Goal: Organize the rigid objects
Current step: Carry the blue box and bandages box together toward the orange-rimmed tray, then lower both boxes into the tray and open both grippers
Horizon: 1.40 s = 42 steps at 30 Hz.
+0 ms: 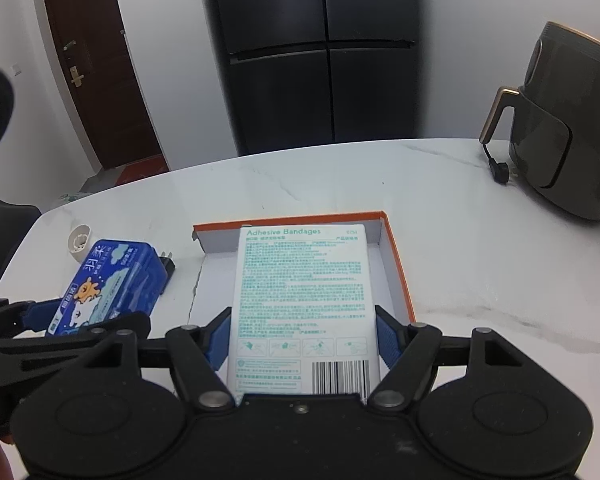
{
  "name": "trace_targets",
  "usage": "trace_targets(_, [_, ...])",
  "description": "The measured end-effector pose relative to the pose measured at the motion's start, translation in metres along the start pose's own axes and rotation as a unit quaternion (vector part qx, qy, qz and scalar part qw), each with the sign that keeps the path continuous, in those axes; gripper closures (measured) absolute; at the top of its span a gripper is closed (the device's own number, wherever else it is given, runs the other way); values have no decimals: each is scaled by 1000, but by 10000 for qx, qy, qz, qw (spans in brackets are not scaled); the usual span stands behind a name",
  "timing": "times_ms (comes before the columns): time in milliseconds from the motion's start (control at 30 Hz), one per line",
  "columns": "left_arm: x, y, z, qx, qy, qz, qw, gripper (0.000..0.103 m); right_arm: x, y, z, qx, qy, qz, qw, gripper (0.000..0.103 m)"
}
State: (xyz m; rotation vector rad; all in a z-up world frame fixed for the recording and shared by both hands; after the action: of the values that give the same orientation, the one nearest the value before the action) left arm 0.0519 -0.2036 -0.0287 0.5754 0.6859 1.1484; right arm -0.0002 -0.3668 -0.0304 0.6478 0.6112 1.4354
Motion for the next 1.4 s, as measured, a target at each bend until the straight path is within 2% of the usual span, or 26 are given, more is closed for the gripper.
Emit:
trace_targets(1200, [-7, -48, 12, 219, 43, 39, 9997, 41, -10, -41, 28, 75, 110, -40, 9999, 19])
trace_targets(1400, [-9, -61, 15, 291, 75, 39, 9995, 41, -15, -58, 36, 207, 201, -83, 9995, 19])
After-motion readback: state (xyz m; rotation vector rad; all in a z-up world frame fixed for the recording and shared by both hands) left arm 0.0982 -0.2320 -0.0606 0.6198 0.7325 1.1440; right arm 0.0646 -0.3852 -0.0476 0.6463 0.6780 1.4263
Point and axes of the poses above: each gripper's, at about its wrist camera, not at the fingertips, and y roughly against the way its jaws point, x to its left, z to its top, the point moved 6 cm from there along -y, roughly the way its jaws point, and after that the axes turned 14 degrees about y, right-handed, at the moved point
